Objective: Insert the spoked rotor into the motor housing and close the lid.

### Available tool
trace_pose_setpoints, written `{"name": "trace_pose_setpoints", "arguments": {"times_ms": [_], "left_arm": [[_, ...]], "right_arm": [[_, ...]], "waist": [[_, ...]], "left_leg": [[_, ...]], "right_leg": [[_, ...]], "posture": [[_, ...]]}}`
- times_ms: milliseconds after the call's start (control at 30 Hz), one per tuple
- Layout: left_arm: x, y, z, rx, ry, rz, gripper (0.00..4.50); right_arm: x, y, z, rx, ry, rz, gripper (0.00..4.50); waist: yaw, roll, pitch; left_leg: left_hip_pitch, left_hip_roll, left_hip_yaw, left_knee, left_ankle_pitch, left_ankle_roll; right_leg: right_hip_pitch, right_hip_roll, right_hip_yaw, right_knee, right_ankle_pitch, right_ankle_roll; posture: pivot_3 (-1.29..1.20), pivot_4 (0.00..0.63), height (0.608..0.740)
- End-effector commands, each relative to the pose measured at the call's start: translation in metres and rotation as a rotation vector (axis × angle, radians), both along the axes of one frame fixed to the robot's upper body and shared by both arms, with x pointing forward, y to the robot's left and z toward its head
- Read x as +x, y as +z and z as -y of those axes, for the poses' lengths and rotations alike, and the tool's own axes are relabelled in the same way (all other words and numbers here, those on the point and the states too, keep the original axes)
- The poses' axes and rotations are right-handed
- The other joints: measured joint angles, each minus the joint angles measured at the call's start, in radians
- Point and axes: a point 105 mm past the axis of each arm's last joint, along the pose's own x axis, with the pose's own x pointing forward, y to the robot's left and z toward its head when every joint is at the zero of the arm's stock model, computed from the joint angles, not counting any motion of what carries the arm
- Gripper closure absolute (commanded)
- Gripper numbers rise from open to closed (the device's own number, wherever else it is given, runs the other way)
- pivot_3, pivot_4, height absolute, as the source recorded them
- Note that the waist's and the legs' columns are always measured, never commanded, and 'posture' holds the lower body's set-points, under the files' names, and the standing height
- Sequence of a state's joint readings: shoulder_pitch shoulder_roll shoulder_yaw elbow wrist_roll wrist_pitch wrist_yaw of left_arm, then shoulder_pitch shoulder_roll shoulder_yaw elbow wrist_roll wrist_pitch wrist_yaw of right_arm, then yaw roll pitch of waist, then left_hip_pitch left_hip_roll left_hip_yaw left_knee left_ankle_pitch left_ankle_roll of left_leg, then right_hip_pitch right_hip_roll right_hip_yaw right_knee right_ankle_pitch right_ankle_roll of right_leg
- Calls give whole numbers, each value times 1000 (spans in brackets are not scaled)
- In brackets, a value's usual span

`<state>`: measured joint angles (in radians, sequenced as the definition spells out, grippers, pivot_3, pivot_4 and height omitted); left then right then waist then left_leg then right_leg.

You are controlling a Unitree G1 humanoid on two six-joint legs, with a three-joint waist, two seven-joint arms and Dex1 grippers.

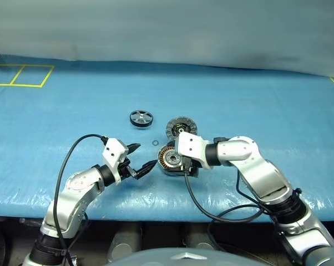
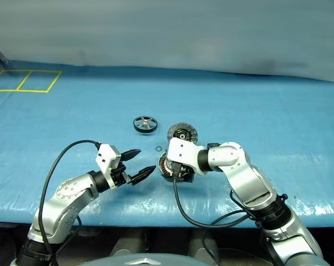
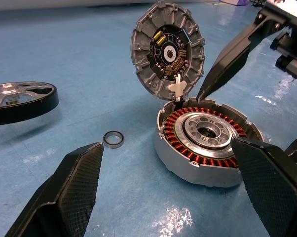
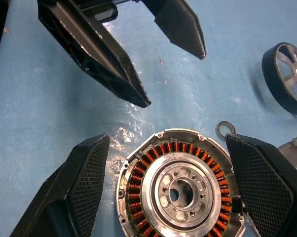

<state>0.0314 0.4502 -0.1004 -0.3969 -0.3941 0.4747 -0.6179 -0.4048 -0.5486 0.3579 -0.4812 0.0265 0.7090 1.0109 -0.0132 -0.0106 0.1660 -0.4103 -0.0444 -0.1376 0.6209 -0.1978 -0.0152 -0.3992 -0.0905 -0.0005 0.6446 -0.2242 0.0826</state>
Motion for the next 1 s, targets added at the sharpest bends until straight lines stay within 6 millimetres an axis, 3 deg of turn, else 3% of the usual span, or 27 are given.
{"name": "trace_pose_setpoints", "arguments": {"times_ms": [33, 267, 400, 500, 600, 667, 833, 967, 1000], "left_arm": [[1, 8, 1, -6, -26, 34, 0], [20, 6, -10, -38, 28, 81, 0], [35, -2, -14, 2, 31, 58, 0], [47, -6, -9, 22, 18, 55, 0], [58, -10, -3, 49, 4, 51, 536], [65, -15, 1, 72, 0, 45, 1169], [72, -31, 7, 149, -50, 13, 1169], [78, -32, 9, 159, -55, 24, 1169], [79, -33, 10, 165, -61, 28, 1564]], "right_arm": [[7, 8, 12, 55, -100, 22, 531], [6, -1, 52, 83, -317, 15, 531], [0, -12, 81, 3, -436, 19, 531], [-5, -17, 83, -21, -447, 8, 531], [-7, -18, 81, -15, -459, 9, 489], [-9, -19, 82, -10, -469, 9, 489], [-10, -20, 84, -10, -495, 15, 489], [-11, -21, 84, -6, -507, 15, 489], [-11, -23, 84, -9, -513, 14, 489]], "waist": [[1, 0, 0], [3, 1, 1], [5, 1, 1], [4, 1, 1], [2, 1, 1], [3, 1, 1], [2, 1, 1], [3, 1, 1], [3, 1, 1]], "left_leg": [[0, 0, 0, 0, 0, 0], [-1, -1, 0, 1, 0, 0], [-1, -1, 0, 1, 0, 0], [-1, -1, 1, 1, 0, 0], [-1, -1, 1, 2, 0, 0], [-1, -1, 1, 2, 0, 0], [-1, -1, 1, 2, 0, 1], [-1, -1, 1, 2, 0, 1], [-1, -1, 1, 2, 0, 1]], "right_leg": [[0, 0, 0, 0, 0, 0], [0, -1, 0, 0, -2, -4], [0, 0, 0, 0, -2, -4], [0, -1, 0, 0, -2, -4], [0, -1, 0, 0, 0, 0], [0, -1, 0, 0, 1, 2], [0, -1, 0, -1, 2, 4], [0, -1, 0, -1, 2, 4], [0, -1, 0, 0, 2, 4]], "posture": [[0, 150, 740], [0, 150, 740], [0, 150, 740], [0, 150, 740], [0, 150, 740], [0, 150, 740], [0, 150, 740], [0, 150, 740], [0, 150, 740]]}}
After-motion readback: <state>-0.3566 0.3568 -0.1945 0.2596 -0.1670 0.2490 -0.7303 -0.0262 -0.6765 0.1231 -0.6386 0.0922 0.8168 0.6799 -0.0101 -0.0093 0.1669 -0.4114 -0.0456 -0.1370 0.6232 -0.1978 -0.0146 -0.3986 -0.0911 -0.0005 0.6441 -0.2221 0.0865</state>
